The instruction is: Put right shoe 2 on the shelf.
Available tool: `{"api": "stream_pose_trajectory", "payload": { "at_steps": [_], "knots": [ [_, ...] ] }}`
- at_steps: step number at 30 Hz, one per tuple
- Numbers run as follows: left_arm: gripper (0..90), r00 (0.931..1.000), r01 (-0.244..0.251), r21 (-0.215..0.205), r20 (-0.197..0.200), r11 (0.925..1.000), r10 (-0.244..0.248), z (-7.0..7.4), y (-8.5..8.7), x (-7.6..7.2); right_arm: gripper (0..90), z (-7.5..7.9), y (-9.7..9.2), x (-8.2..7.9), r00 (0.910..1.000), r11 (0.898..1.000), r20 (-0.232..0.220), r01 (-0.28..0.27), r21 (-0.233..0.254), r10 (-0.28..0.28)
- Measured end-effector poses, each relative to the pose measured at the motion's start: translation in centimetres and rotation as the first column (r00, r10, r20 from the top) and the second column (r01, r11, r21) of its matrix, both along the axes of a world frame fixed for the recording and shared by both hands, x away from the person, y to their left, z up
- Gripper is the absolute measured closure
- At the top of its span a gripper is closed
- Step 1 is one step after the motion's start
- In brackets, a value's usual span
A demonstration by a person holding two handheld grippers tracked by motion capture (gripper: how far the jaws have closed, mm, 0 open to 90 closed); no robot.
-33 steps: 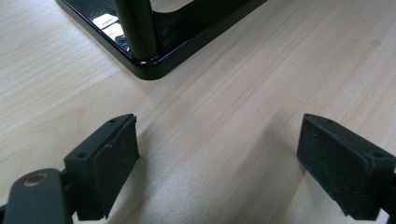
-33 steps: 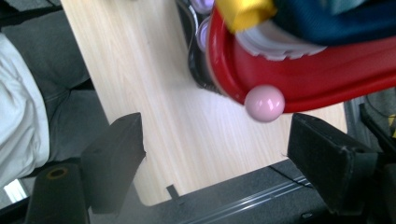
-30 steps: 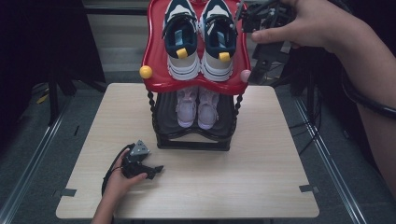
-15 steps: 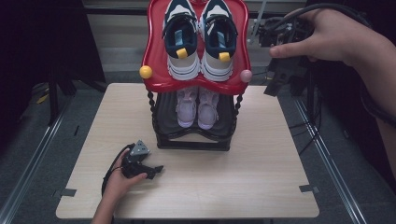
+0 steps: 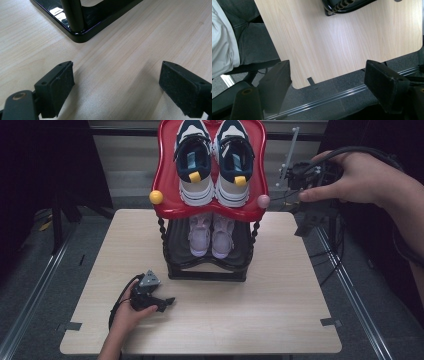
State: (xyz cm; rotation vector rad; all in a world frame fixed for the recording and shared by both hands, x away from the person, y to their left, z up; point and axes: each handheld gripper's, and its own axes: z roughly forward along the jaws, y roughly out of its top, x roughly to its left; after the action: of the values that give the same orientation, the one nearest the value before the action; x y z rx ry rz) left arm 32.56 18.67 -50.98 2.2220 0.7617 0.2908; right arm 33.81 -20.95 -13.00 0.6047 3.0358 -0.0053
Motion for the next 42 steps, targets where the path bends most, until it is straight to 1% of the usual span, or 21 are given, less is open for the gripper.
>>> {"api": "stream_pose_trajectory", "payload": {
  "at_steps": [3, 6, 8, 10, 11, 13, 15, 17, 18, 22, 24, 28, 29, 30, 31, 33, 34, 35, 36, 40, 42],
  "knots": [
    [12.1, 1.0000, 0.000, 0.000, 0.000, 1.0000, 0.000, 0.0, 0.0, 0.0, 21.5, -0.6, -0.5, -0.2, 1.0000, 1.000, 0.006, 0.004, -0.007, -0.004],
    [12.2, 1.0000, 0.000, 0.000, 0.000, 1.0000, 0.000, 0.0, 0.0, 0.0, 21.7, -1.2, -1.0, -0.4, 0.9999, 1.000, 0.002, 0.011, -0.012, -0.011],
    [12.2, 1.0000, 0.000, 0.000, 0.000, 1.0000, 0.000, 0.0, 0.0, 0.0, 21.7, -1.7, -1.3, -0.4, 0.9999, 1.000, 0.002, 0.011, -0.021, -0.011],
    [12.2, 1.0000, 0.000, -0.001, -0.002, 1.0000, 0.000, 0.0, 0.0, 0.0, 21.7, -2.3, -1.5, -0.5, 1.0000, 1.000, -0.002, 0.010, -0.024, -0.010],
    [12.2, 1.0000, 0.000, 0.001, 0.000, 1.0000, 0.000, 0.0, 0.0, 0.0, 21.7, -2.7, -1.6, -0.5, 0.9999, 1.000, -0.004, 0.009, -0.016, -0.009],
    [12.1, 1.0000, 0.001, 0.002, -0.002, 1.0000, -0.001, 0.0, 0.0, 0.0, 21.7, -3.3, -1.8, -0.5, 1.0000, 1.000, -0.007, 0.006, -0.024, -0.006],
    [12.2, 1.0000, 0.001, 0.002, -0.002, 1.0000, -0.001, 0.0, 0.0, 0.0, 21.7, -4.0, -2.0, -0.5, 0.9999, 1.000, -0.013, 0.011, -0.018, -0.011],
    [12.1, 1.0000, 0.001, 0.002, -0.001, 1.0000, -0.001, 0.0, 0.0, 0.0, 21.7, -4.5, -2.2, -0.4, 0.9999, 1.000, -0.011, 0.002, -0.015, -0.003],
    [12.2, 1.0000, 0.001, 0.002, -0.001, 1.0000, -0.001, 0.0, 0.0, 0.0, 21.7, -4.8, -2.3, -0.5, 0.9997, 1.000, -0.018, 0.014, -0.015, -0.014],
    [12.2, 1.0000, 0.002, 0.002, -0.002, 1.0000, -0.002, 0.0, 0.0, 0.0, 21.8, -6.0, -2.7, -0.6, 0.9998, 1.000, -0.020, 0.006, -0.013, -0.007],
    [12.2, 1.0000, 0.002, 0.002, -0.002, 1.0000, -0.002, 0.0, 0.0, 0.0, 21.9, -6.4, -2.9, -0.7, 0.9999, 1.000, -0.015, 0.004, -0.004, -0.004],
    [12.2, 1.0000, 0.001, 0.002, -0.002, 1.0000, -0.001, 0.0, 0.0, 0.0, 21.9, -7.3, -3.3, -0.8, 0.9999, 1.000, -0.015, 0.007, -0.004, -0.007],
    [12.2, 1.0000, 0.002, 0.002, 0.000, 1.0000, -0.002, 0.0, 0.0, 0.0, 21.9, -7.5, -3.4, -0.7, 0.9999, 1.000, -0.011, -0.005, -0.002, 0.005],
    [12.1, 1.0000, 0.002, 0.002, 0.000, 1.0000, -0.002, 0.0, 0.0, 0.0, 21.9, -7.8, -3.5, -0.8, 0.9999, 1.000, -0.015, 0.002, 0.001, -0.002],
    [12.2, 1.0000, 0.003, 0.004, 0.003, 1.0000, -0.003, 0.0, 0.0, 0.0, 21.9, -8.0, -3.6, -0.8, 0.9999, 1.000, -0.010, -0.005, 0.004, 0.005],
    [12.2, 1.0000, 0.003, 0.005, 0.003, 1.0000, -0.003, 0.0, 0.0, 0.0, 22.0, -8.5, -3.7, -0.9, 0.9999, 1.000, -0.014, 0.007, 0.007, -0.007],
    [12.1, 1.0000, 0.003, 0.004, 0.003, 1.0000, -0.003, 0.0, 0.0, 0.0, 21.9, -8.7, -3.8, -0.8, 0.9999, 1.000, -0.012, -0.004, 0.013, 0.004],
    [12.2, 1.0000, 0.003, 0.004, 0.003, 1.0000, -0.003, 0.0, 0.0, 0.0, 22.0, -9.0, -3.9, -0.9, 0.9999, 1.000, -0.011, 0.000, 0.017, 0.001],
    [12.1, 1.0000, 0.003, 0.004, 0.003, 1.0000, -0.003, 0.0, 0.0, 0.0, 22.0, -9.2, -3.9, -0.9, 0.9999, 1.000, -0.011, 0.001, 0.010, -0.001],
    [12.2, 1.0000, 0.004, 0.005, 0.003, 1.0000, -0.004, 0.0, 0.0, 0.0, 21.9, -10.2, -4.2, -1.2, 0.9999, 1.000, -0.015, 0.004, 0.023, -0.003],
    [12.2, 1.0000, 0.003, 0.005, 0.003, 1.0000, -0.003, 0.0, 0.0, 0.0, 21.9, -10.7, -4.3, -1.3, 1.0000, 1.000, -0.009, 0.002, 0.020, -0.002]
  ]
}}
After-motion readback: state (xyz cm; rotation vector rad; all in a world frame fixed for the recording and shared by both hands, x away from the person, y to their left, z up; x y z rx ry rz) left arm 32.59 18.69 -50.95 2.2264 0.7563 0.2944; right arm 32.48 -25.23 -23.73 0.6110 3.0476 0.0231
